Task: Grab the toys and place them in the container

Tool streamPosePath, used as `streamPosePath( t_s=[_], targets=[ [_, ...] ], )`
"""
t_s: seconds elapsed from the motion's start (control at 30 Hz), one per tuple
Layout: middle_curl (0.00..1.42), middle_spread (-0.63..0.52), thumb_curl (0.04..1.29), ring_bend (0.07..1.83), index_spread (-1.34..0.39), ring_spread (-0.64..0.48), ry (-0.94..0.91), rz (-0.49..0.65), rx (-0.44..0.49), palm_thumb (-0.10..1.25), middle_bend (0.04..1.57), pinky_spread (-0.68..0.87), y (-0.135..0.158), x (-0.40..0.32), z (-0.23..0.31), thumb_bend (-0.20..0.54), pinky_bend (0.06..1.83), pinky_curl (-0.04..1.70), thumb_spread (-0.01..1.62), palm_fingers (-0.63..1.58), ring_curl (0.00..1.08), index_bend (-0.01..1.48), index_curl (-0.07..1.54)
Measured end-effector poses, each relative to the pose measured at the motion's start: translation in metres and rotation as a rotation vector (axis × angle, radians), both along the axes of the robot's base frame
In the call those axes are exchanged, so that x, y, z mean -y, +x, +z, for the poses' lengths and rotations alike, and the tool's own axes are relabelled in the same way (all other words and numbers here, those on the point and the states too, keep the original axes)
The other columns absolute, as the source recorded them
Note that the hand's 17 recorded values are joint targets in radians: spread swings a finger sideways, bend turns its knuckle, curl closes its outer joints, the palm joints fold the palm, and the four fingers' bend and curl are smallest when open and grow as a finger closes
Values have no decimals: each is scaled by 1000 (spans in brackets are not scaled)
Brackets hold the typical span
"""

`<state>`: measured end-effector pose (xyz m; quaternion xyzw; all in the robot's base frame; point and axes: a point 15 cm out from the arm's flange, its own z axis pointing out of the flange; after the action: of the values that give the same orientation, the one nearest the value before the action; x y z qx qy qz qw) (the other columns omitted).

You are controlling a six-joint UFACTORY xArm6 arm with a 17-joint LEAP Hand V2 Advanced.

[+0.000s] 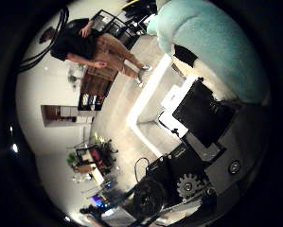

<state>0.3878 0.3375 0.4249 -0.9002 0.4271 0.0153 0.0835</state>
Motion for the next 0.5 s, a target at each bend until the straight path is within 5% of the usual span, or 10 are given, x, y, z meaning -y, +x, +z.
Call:
streamPosePath(
  t_s=[0.5],
  targets=[
    [634,-409,500,1168,-641,-344,-5,13,1,924,862,-597,8,-7,-13,-39,977,401,1039,1205,468,243,793]
  ],
)
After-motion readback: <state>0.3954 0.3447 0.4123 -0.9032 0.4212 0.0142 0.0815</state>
